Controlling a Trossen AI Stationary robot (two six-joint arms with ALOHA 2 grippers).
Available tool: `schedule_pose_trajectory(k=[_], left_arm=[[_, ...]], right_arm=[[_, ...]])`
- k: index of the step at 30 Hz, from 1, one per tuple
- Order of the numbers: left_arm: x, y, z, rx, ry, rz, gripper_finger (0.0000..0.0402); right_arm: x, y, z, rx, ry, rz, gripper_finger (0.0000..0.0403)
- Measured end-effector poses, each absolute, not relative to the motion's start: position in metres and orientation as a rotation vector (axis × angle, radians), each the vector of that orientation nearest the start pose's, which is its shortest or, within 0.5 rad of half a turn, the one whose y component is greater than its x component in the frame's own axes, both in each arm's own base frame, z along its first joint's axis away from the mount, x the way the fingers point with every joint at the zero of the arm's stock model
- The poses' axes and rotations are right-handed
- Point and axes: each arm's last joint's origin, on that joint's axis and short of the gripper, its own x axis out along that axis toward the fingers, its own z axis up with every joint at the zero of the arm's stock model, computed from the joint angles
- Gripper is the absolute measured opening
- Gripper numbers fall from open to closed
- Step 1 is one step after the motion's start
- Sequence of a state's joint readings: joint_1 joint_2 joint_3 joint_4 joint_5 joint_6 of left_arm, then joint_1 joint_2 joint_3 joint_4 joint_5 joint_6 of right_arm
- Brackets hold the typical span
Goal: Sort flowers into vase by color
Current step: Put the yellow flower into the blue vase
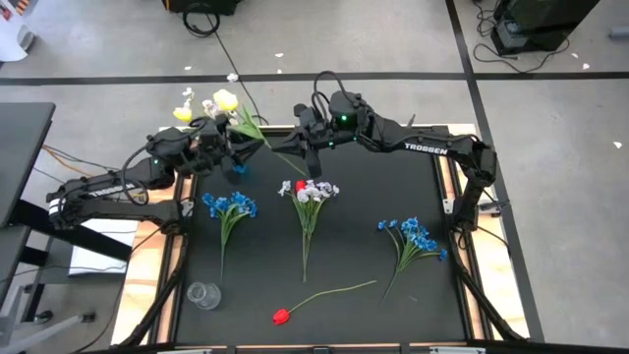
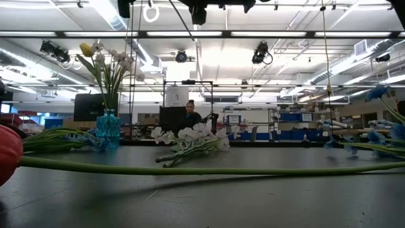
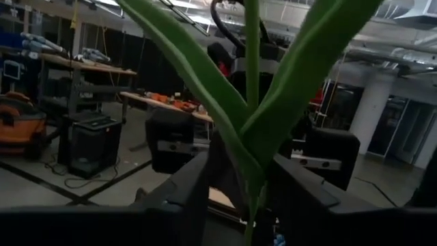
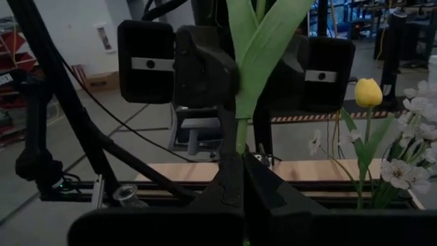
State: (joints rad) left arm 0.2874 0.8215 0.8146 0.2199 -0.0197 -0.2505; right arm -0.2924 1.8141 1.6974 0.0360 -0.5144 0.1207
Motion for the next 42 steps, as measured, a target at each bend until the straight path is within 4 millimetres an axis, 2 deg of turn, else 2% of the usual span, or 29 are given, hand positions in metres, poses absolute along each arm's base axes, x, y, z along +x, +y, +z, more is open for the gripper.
schedule_pose_trajectory(k=[7, 10, 12, 18, 23, 27, 33, 39, 42], left_arm=[[0.174, 0.052, 0.375, -0.219, -0.246, 0.28, 0.0063], [0.174, 0.052, 0.374, -0.198, -0.237, 0.286, 0.0022], [0.174, 0.052, 0.374, -0.185, -0.234, 0.288, 0.001], [0.17, 0.052, 0.369, -0.169, -0.174, 0.338, 0.0008], [0.147, 0.05, 0.356, -0.185, -0.001, 0.505, 0.0007], [0.125, 0.048, 0.345, -0.182, 0.117, 0.684, 0.0006], [0.101, 0.048, 0.335, -0.132, 0.164, 0.926, 0.0006], [0.1, 0.05, 0.308, -0.109, 0.172, 1.038, 0.0005], [0.104, 0.051, 0.307, -0.119, 0.127, 1.037, 0.0005]], right_arm=[[0.412, -0.109, 0.38, 0.155, 0.114, 0.214, 0.0004], [0.412, -0.11, 0.378, 0.161, 0.135, 0.207, 0.0015], [0.412, -0.11, 0.377, 0.166, 0.149, 0.194, 0.0029], [0.41, -0.116, 0.37, 0.19, 0.216, 0.089, 0.0083], [0.4, -0.135, 0.362, 0.296, 0.312, -0.019, 0.0118], [0.393, -0.147, 0.356, 0.344, 0.369, -0.056, 0.0124], [0.39, -0.155, 0.357, 0.328, 0.358, -0.066, 0.0125], [0.388, -0.159, 0.359, 0.31, 0.341, -0.048, 0.0126], [0.388, -0.161, 0.359, 0.3, 0.341, -0.04, 0.0126]])
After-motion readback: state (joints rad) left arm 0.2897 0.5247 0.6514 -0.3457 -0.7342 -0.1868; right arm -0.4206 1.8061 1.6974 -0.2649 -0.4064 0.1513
